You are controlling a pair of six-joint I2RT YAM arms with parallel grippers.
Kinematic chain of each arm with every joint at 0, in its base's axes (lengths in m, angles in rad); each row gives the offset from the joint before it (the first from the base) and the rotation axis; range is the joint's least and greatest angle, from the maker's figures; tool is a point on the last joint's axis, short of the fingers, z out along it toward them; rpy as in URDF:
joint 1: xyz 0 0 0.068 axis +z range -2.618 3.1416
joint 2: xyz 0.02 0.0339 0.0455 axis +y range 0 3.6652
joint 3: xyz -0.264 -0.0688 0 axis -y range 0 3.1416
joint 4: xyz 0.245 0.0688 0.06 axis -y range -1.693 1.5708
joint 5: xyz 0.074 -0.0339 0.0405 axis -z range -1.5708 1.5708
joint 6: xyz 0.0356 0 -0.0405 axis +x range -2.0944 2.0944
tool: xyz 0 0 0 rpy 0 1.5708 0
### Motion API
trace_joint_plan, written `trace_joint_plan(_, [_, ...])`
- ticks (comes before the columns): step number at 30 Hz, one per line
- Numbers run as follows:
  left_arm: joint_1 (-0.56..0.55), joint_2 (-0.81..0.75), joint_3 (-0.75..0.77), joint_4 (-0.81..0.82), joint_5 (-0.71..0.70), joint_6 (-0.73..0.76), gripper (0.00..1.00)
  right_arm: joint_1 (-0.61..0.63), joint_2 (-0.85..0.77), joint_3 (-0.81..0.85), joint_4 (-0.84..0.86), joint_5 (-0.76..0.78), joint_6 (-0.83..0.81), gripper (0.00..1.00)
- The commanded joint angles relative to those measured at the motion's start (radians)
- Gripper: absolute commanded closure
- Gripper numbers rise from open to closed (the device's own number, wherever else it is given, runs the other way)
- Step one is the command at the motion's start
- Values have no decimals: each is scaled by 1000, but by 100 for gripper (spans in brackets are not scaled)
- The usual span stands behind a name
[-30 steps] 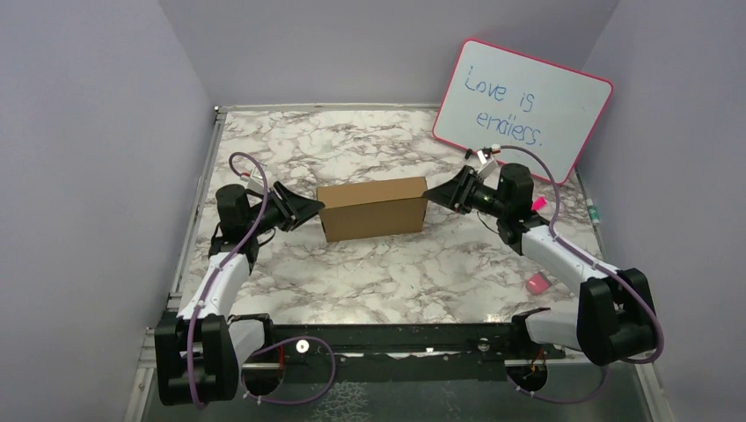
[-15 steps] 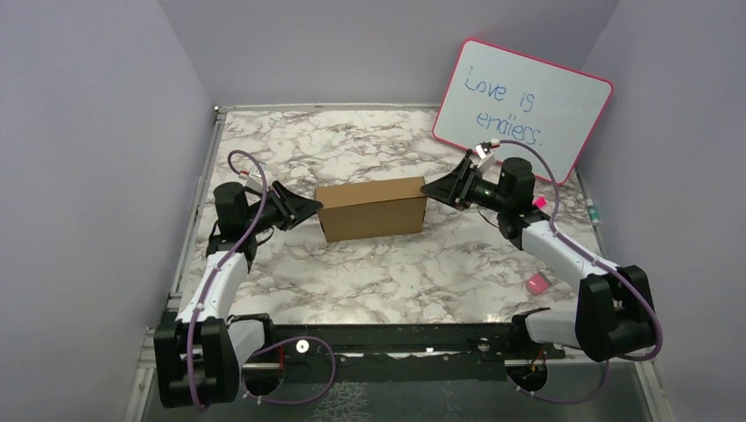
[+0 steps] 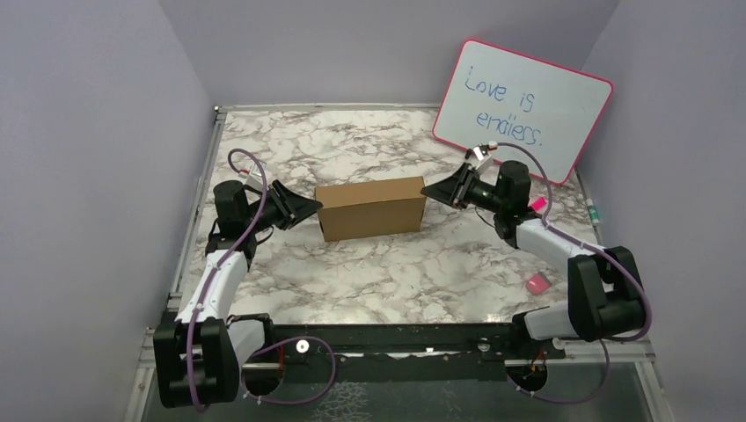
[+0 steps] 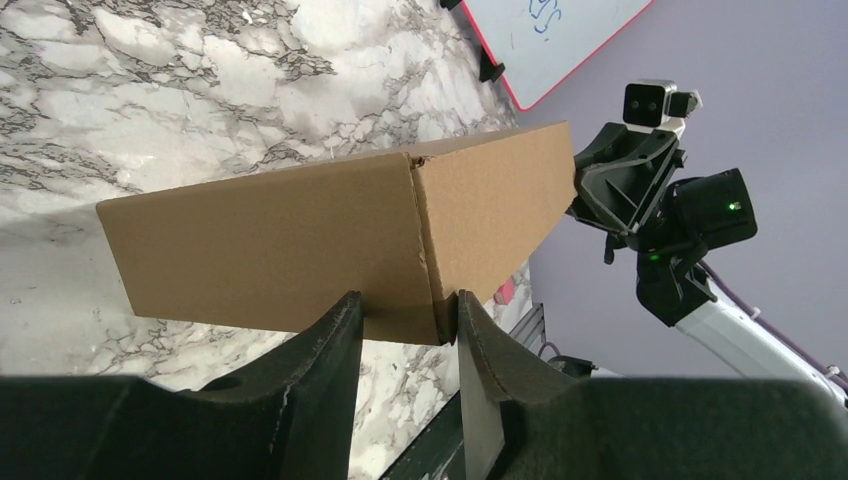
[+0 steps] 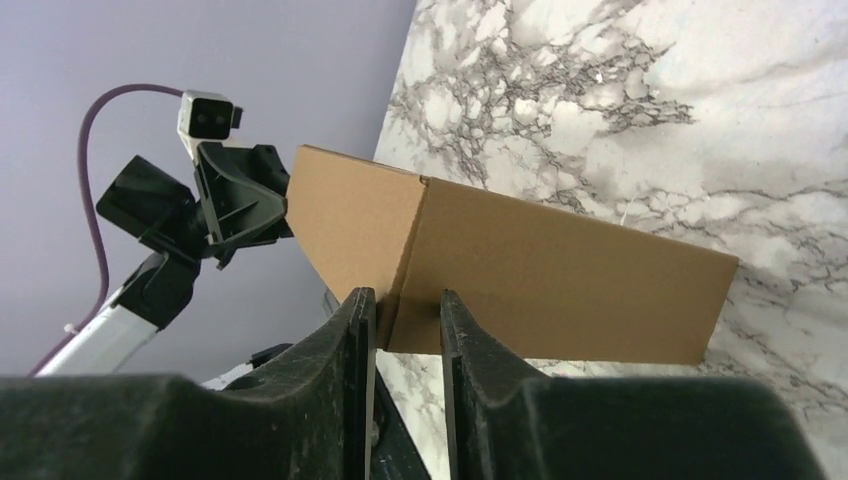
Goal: Fold the paper box
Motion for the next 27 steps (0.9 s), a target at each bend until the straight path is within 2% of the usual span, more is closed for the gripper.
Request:
trace_joint_plan(1, [16,45,-48,-184,-150,86,74,-5,76,-103,31,-16,-73,74])
trace_joint_plan(7, [15,79,-73,-143,-147,62,76,-5,134,-179,-38,25,-249,79])
trace_joint_plan(14, [16,106,-112,-110,-180,45,77,-5,206,-222,-77,85,-265,90])
trace_joint_plan(19, [15,105,-141,-96,-214,26,75,-5,176,-181,-248,217,-305,99])
trace_joint_plan(27, [15,80,-150,-50,-218,-44,69,-5,80,-120,-247,66,-230,98])
